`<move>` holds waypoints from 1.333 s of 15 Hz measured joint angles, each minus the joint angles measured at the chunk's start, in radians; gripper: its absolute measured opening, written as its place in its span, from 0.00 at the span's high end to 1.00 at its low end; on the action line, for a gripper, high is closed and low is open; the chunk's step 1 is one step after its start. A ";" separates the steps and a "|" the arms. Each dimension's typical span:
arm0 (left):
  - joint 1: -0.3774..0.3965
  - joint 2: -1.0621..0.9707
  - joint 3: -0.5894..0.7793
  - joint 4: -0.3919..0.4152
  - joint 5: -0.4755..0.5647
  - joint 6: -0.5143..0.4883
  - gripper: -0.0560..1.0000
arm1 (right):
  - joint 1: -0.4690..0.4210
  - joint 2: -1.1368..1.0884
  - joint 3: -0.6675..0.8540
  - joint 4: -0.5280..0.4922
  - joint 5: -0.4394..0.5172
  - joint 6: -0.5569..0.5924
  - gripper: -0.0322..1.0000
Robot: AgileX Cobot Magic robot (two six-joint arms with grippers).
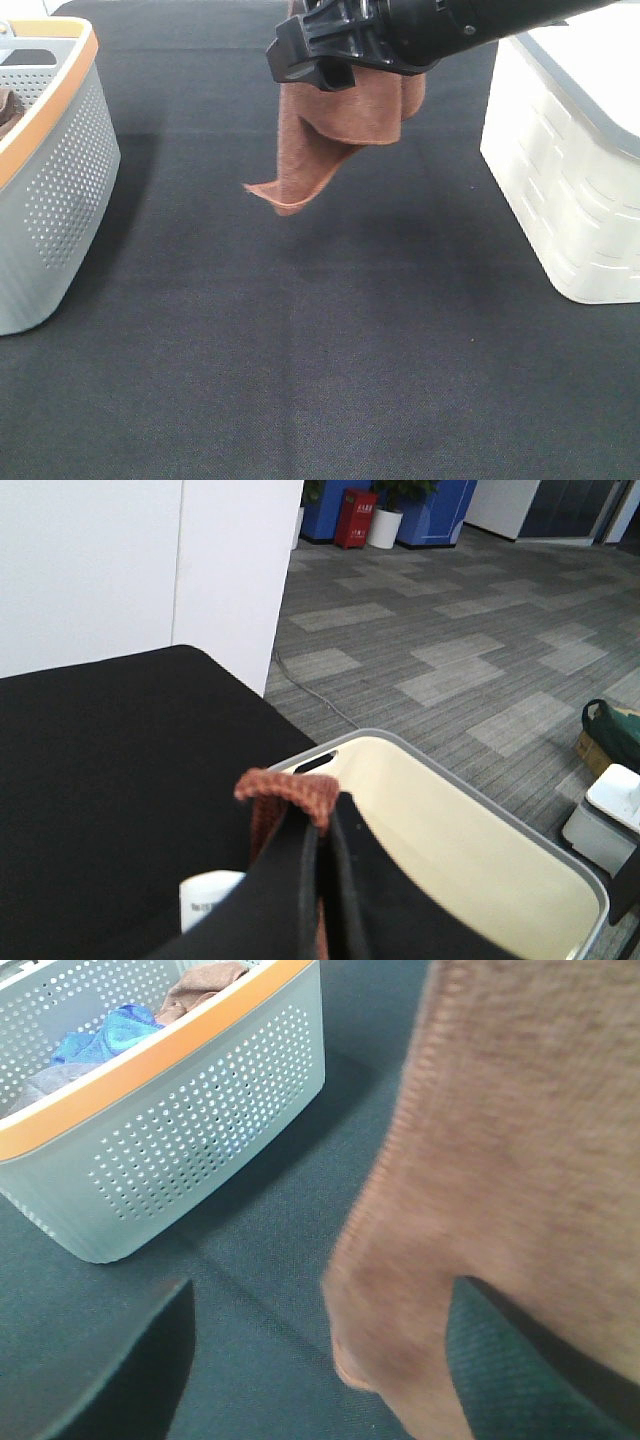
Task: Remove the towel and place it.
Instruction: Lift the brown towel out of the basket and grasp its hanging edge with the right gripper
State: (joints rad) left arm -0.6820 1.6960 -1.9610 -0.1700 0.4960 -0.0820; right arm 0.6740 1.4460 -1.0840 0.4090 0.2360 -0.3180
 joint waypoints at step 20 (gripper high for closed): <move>-0.001 -0.026 0.000 -0.042 0.056 0.000 0.95 | 0.000 0.049 0.000 -0.108 -0.101 0.001 0.12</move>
State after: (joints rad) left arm -0.6830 1.6700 -1.9610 -0.2120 0.5520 -0.0820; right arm 0.6740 1.4950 -1.0840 0.3010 0.1350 -0.3170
